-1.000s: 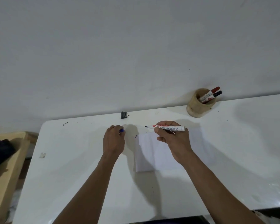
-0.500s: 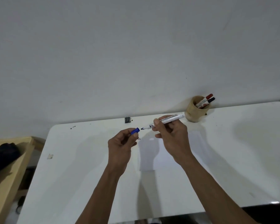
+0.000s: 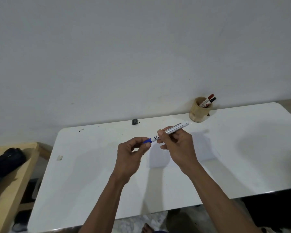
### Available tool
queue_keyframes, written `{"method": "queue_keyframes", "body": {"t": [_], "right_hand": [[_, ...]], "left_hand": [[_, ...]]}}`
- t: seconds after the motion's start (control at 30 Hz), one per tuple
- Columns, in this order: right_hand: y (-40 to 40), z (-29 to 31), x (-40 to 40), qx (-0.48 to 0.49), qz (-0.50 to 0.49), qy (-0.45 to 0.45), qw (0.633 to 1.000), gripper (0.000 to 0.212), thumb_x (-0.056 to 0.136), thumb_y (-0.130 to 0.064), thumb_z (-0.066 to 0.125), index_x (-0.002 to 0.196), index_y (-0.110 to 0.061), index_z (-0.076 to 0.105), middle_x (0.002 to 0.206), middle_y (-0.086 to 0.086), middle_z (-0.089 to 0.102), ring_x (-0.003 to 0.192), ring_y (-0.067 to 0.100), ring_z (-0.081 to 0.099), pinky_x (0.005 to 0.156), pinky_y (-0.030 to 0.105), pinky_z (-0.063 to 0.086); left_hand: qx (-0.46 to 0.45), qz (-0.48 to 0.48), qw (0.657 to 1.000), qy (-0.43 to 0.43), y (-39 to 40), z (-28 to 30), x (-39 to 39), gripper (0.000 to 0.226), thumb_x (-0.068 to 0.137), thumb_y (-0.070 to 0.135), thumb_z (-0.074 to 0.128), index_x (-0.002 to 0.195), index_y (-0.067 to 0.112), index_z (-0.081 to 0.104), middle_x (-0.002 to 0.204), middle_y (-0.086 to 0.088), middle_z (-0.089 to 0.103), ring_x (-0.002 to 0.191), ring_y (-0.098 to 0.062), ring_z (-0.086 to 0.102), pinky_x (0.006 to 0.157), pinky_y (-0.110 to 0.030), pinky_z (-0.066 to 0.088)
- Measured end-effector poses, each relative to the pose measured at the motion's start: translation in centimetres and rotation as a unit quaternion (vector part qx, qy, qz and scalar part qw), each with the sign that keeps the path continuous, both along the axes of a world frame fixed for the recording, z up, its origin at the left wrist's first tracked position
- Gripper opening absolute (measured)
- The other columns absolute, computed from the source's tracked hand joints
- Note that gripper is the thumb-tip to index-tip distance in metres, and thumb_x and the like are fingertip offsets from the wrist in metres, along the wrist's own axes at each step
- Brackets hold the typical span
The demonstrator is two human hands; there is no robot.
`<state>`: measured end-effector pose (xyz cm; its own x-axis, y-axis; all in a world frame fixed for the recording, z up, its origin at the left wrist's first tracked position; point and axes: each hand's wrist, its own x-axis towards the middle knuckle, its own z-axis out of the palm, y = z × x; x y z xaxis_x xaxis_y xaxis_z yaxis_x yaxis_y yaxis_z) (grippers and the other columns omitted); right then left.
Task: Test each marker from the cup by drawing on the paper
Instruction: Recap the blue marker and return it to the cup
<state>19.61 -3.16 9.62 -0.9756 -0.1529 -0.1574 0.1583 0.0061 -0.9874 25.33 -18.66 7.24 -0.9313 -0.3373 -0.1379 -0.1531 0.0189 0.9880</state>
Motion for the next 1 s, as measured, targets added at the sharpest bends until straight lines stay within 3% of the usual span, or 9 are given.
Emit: {"method": "queue_keyframes", "body": {"t": [0.17, 0.33, 0.43, 0.53, 0.6, 0.67, 0.83, 1.0], "right_hand": [[0.6, 0.1, 1.1, -0.018, -0.009, 0.0, 1.0, 0.014, 0.092, -0.021, 0.076, 0.096, -0.008, 0.071, 0.083, 0.004, 0.08, 0.081, 0.016, 0.078, 0.069, 0.029, 0.063], [2.3, 0.3, 1.0, -0.08, -0.02, -0.049, 0.995, 0.021, 0.084, -0.014, 0.082, 0.102, -0.009, 0.072, 0.091, 0.008, 0.08, 0.088, 0.023, 0.077, 0.069, 0.03, 0.06], [4.3, 0.7, 0.0, -0.125, -0.083, -0.045, 0.988, 0.036, 0.078, -0.004, 0.085, 0.107, -0.015, 0.067, 0.091, 0.005, 0.075, 0.078, 0.017, 0.074, 0.066, 0.03, 0.059], [7.2, 0.9, -1.5, 0.019, -0.058, 0.034, 0.998, 0.024, 0.074, -0.01, 0.09, 0.09, -0.015, 0.073, 0.079, -0.005, 0.074, 0.071, 0.011, 0.067, 0.065, 0.024, 0.057], [8.9, 0.7, -2.6, 0.145, 0.0, 0.087, 0.986, 0.018, 0.072, -0.019, 0.093, 0.079, -0.018, 0.077, 0.072, -0.011, 0.074, 0.069, 0.004, 0.064, 0.064, 0.014, 0.05], [9.9, 0.6, -3.6, 0.21, 0.041, 0.118, 0.97, 0.015, 0.073, -0.022, 0.093, 0.079, -0.02, 0.079, 0.075, -0.013, 0.075, 0.071, 0.001, 0.066, 0.063, 0.01, 0.047], [10.5, -0.6, -6.1, 0.219, 0.075, 0.136, 0.963, 0.023, 0.08, -0.018, 0.087, 0.094, -0.031, 0.075, 0.084, -0.013, 0.075, 0.077, 0.003, 0.068, 0.069, 0.025, 0.057], [11.5, -1.6, -9.5, 0.232, 0.073, 0.174, 0.954, 0.044, 0.093, -0.015, 0.074, 0.131, -0.033, 0.061, 0.086, -0.017, 0.069, 0.089, 0.0, 0.066, 0.073, 0.019, 0.054]], "left_hand": [[-0.009, -0.025, 1.0, 0.007, 0.3, 0.7, 0.2, 0.008, 0.089, 0.012, 0.072, 0.09, 0.019, 0.077, 0.085, 0.009, 0.075, 0.073, -0.004, 0.062, 0.069, -0.018, 0.051], [-0.014, -0.06, 0.998, 0.007, 0.7, 0.6, 0.1, 0.007, 0.09, 0.014, 0.071, 0.089, 0.019, 0.075, 0.085, 0.005, 0.074, 0.076, -0.009, 0.06, 0.075, -0.032, 0.055], [-0.034, -0.075, 0.997, -0.001, 0.9, 0.6, -0.6, 0.006, 0.09, 0.014, 0.071, 0.088, 0.019, 0.075, 0.08, 0.01, 0.071, 0.076, -0.01, 0.06, 0.078, -0.037, 0.056], [-0.056, -0.097, 0.994, 0.003, 1.2, 1.1, -2.0, 0.005, 0.09, 0.015, 0.07, 0.09, 0.017, 0.074, 0.081, 0.008, 0.072, 0.079, -0.01, 0.062, 0.078, -0.036, 0.058], [-0.033, -0.1, 0.994, 0.012, 1.8, 1.7, -3.4, 0.006, 0.091, 0.013, 0.069, 0.091, 0.016, 0.074, 0.084, 0.003, 0.071, 0.081, -0.013, 0.063, 0.075, -0.028, 0.059], [-0.015, -0.103, 0.994, 0.018, 2.7, 2.5, -5.0, 0.006, 0.092, 0.013, 0.068, 0.092, 0.015, 0.074, 0.085, -0.001, 0.071, 0.082, -0.015, 0.064, 0.074, -0.026, 0.058], [-0.059, -0.125, 0.99, 0.028, 5.9, 3.3, -9.7, 0.006, 0.091, 0.018, 0.069, 0.088, 0.016, 0.074, 0.088, -0.007, 0.074, 0.081, -0.014, 0.066, 0.082, -0.037, 0.058], [-0.107, -0.114, 0.987, 0.043, 9.3, 3.6, -14.2, 0.006, 0.086, 0.022, 0.075, 0.091, 0.021, 0.074, 0.087, 0.004, 0.075, 0.08, -0.005, 0.066, 0.068, -0.019, 0.054]]}}
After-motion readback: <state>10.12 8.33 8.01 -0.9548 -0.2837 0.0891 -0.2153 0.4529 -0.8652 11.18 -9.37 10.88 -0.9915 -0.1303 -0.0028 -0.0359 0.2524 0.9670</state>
